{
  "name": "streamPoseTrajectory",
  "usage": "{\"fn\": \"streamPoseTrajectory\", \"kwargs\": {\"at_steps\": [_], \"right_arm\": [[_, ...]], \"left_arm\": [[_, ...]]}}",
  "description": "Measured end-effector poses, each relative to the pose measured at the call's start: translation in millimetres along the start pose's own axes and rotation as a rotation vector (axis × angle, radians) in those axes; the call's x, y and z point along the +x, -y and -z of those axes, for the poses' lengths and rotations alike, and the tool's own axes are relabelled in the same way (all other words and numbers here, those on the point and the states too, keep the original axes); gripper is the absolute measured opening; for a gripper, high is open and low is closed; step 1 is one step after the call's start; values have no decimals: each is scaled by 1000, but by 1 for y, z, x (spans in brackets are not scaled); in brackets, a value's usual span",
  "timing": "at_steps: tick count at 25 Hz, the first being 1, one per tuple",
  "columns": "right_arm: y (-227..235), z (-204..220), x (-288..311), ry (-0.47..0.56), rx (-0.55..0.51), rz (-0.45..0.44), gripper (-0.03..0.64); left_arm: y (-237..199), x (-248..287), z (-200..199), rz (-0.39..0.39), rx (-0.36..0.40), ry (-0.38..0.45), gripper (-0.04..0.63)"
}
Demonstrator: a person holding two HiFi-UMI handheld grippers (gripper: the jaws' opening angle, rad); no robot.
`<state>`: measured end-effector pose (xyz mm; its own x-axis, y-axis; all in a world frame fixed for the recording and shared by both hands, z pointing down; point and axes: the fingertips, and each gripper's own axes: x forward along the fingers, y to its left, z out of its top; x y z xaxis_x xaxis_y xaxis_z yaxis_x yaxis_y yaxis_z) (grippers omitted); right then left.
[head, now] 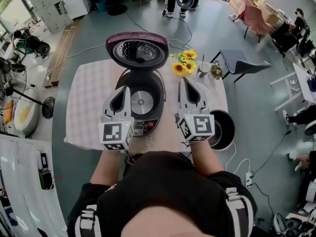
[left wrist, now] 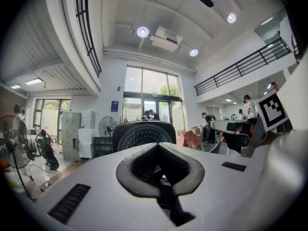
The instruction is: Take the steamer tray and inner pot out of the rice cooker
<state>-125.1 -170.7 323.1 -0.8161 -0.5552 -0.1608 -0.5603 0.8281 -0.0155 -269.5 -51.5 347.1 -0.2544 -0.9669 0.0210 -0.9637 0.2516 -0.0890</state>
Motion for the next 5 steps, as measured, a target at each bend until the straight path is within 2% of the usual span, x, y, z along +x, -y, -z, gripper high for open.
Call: {"fn": "streamPoseTrajectory", "kwargs": {"at_steps": [5], "right_arm": [[2,3,-2,-9,9,3,-2]], "left_arm": [[2,0,1,7,-6,-7,5]]}}
